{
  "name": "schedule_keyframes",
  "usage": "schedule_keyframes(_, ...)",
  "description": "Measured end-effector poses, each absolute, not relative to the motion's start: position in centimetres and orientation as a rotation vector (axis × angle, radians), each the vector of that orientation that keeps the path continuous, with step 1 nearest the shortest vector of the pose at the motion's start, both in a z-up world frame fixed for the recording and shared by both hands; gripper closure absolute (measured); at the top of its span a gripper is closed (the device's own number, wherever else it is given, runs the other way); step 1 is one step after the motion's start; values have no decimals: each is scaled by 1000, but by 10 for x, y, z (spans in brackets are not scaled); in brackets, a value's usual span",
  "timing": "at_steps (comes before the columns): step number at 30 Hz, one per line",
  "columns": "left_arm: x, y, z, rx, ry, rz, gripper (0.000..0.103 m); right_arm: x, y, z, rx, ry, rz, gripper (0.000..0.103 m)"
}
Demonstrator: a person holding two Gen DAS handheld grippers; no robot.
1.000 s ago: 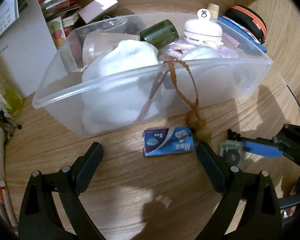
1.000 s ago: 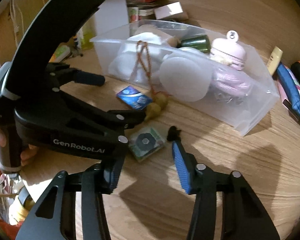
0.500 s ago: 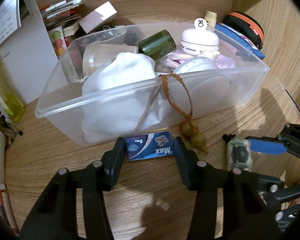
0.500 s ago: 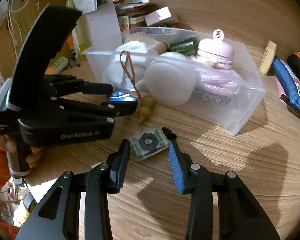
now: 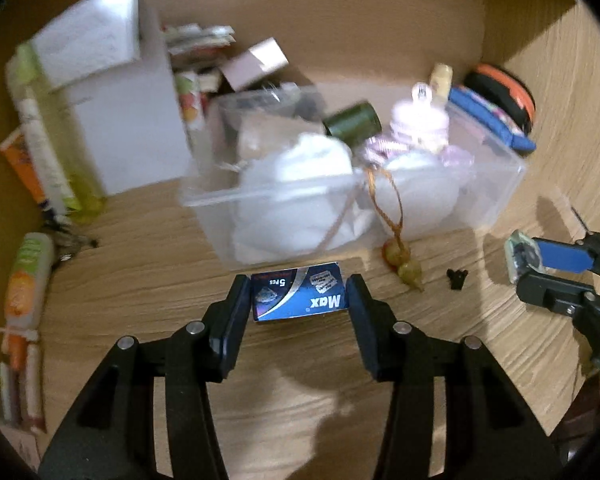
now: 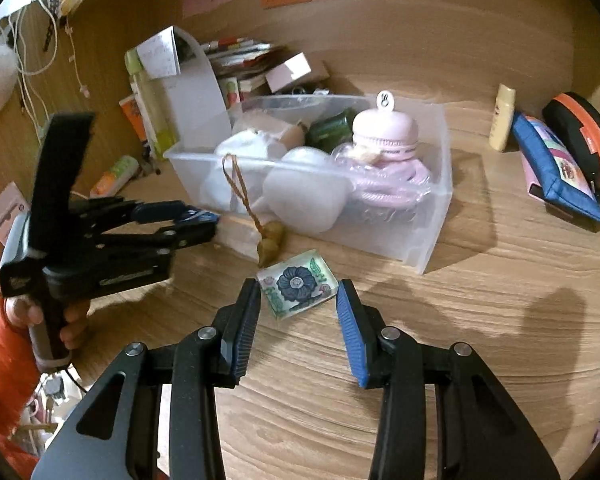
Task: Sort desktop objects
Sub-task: 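Carry the Max box and green case into the clear box and open both tools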
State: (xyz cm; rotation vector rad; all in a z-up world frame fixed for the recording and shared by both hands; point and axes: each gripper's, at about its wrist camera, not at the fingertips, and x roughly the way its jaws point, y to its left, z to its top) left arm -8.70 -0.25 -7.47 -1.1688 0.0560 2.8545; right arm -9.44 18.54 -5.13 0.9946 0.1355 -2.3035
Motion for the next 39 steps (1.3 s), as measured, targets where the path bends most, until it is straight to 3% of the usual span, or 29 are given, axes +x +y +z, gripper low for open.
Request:
schedule_keyframes(13, -56, -27, -29, -957, -79, 2965, 55, -110, 186, -17, 900, 75, -2350, 67)
schedule_keyframes(27, -88, -36, 10, -826, -141, 2937, 55, -144, 166, 14, 830, 77, -2363, 67)
schedule_keyframes(39, -147, -35, -10, -933, -138, 2887, 55, -194, 134, 0, 913, 152, -2340, 67)
